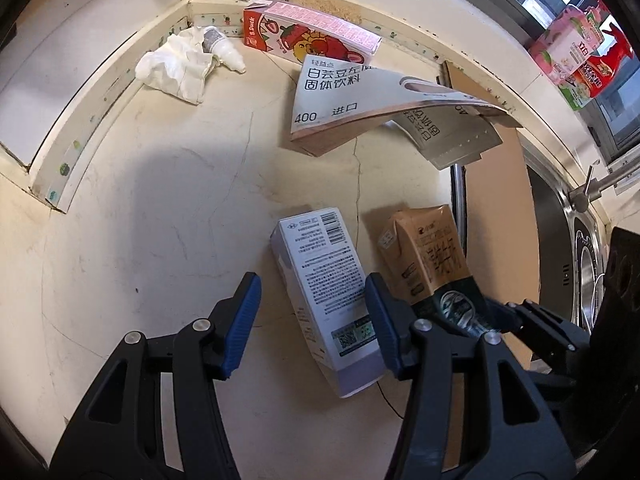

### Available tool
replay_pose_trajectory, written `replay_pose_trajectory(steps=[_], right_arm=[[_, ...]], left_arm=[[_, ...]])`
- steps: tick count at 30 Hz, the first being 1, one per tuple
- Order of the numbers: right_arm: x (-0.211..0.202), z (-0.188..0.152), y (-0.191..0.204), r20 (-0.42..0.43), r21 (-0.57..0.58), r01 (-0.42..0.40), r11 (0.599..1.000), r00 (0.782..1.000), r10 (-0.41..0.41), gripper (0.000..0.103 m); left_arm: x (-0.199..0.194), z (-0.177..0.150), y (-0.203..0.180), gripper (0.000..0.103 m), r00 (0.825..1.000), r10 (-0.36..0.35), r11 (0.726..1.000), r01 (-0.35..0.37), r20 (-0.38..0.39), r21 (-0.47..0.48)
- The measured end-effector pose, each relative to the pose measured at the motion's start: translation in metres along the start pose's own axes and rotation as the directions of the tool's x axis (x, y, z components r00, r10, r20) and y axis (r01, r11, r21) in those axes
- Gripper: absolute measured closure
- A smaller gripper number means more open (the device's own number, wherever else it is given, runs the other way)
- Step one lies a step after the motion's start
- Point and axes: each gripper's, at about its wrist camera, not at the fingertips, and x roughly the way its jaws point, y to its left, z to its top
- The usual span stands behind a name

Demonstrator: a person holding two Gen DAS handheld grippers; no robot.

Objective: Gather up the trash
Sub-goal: 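Grasp the white-blue milk carton with the left tool while the right tool holds the pouch, then carry the carton and pouch down over the floor bin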

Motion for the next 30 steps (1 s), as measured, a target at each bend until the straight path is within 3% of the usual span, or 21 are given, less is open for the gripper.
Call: replay_pose_trajectory(steps=[11, 12, 14, 16, 22, 30], right_arm=[[-0.017, -0.004, -0.009, 0.023, 0.019, -0.016, 1.0, 1.0, 0.016, 0.055], [-0.018, -0.006, -0.01, 0.023, 0.02, -0.018, 1.0, 1.0, 0.017, 0.055], [-0.021, -0.01, -0.011, 0.025, 0.021, -0.02, 1.0, 0.999, 0.019, 0.055], [-0.023, -0.013, -0.011, 0.027, 0.016, -0.021, 1.0, 0.999, 0.02, 0.055], [-0.036, -0.023, -0.012, 0.042, 0.004, -0.03, 1.0, 0.999, 0.029, 0.055], [-0.059, -0.051, 0.003, 0.064, -0.014, -0.041, 0.999, 0.997, 0.041, 0.055]], left_arm=[[0.014, -0.004, -0.026, 0.049, 0.996, 0.07, 0.997, -0.069, -0.05, 0.032], [0.017, -0.006, -0.027, 0.051, 0.995, 0.084, 0.996, -0.082, -0.055, 0.03], [0.019, -0.01, -0.026, 0.071, 0.995, 0.084, 0.996, -0.083, -0.055, 0.017], [0.019, -0.015, -0.023, 0.072, 0.996, 0.078, 0.997, -0.078, -0.046, 0.001], [0.001, -0.035, -0.013, 0.072, 0.998, 0.062, 0.997, -0.062, -0.009, -0.05], [-0.052, -0.08, -0.014, 0.072, 0.998, 0.05, 0.998, -0.051, 0.049, 0.022]])
